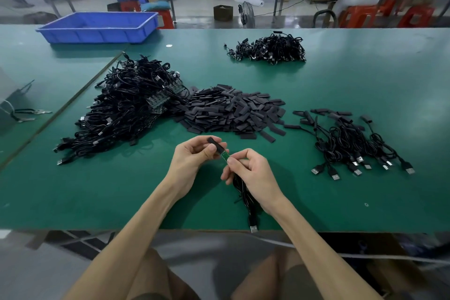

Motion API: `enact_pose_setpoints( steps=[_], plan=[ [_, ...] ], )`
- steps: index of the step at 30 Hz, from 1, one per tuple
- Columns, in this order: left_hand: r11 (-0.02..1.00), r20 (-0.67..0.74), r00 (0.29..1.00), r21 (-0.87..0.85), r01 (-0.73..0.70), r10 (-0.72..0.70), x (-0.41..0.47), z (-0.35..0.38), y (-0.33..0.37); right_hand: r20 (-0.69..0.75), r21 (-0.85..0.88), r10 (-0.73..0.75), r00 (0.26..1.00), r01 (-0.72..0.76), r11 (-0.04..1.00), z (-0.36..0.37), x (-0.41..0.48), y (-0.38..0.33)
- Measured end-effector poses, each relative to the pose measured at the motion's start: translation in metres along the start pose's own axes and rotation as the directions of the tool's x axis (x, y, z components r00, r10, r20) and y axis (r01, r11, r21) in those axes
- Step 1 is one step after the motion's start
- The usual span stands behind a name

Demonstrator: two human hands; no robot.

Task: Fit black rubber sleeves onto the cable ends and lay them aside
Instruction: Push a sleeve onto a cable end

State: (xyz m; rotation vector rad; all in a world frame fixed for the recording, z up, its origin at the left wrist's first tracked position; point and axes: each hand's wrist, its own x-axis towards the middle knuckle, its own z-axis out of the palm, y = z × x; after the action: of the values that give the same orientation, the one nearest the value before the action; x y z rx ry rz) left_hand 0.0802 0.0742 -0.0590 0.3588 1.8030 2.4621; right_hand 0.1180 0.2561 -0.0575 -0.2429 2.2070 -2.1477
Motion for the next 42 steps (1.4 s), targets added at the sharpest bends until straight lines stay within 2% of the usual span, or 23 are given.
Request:
enact_pose_setpoints(
  steps=[11, 18, 24, 34, 42],
  plan=[
    [0.999, 0.052, 0.999, -0.043, 0.007, -0.005, 0.0, -0.002, -0.001, 0.01, 0.006, 0.013, 1.0, -0.013, 1.0, -0.001, -0.001, -0.001],
    [0.987, 0.101, 0.995, 0.161, -0.024, 0.008, 0.0, 0.001, 0.0, -0.016, 0.017, 0.001, 1.0, 0.0, 1.0, -0.001, -0.001, -0.003],
    [0.962, 0.059, 0.996, 0.263, -0.08, 0.067, 0.0, 0.006, -0.001, -0.034, 0.03, 0.015, 0.999, -0.014, 0.999, -0.002, -0.002, -0.004],
    [0.937, 0.085, 0.995, 0.35, 0.017, -0.05, 0.0, 0.01, -0.002, -0.052, 0.019, 0.016, 0.999, -0.015, 1.0, -0.003, -0.001, -0.002],
    [0.973, -0.047, 0.997, 0.219, 0.066, -0.057, 0.003, 0.002, -0.004, -0.067, -0.009, 0.011, 0.998, -0.011, 1.0, 0.002, 0.001, -0.005]
  ],
)
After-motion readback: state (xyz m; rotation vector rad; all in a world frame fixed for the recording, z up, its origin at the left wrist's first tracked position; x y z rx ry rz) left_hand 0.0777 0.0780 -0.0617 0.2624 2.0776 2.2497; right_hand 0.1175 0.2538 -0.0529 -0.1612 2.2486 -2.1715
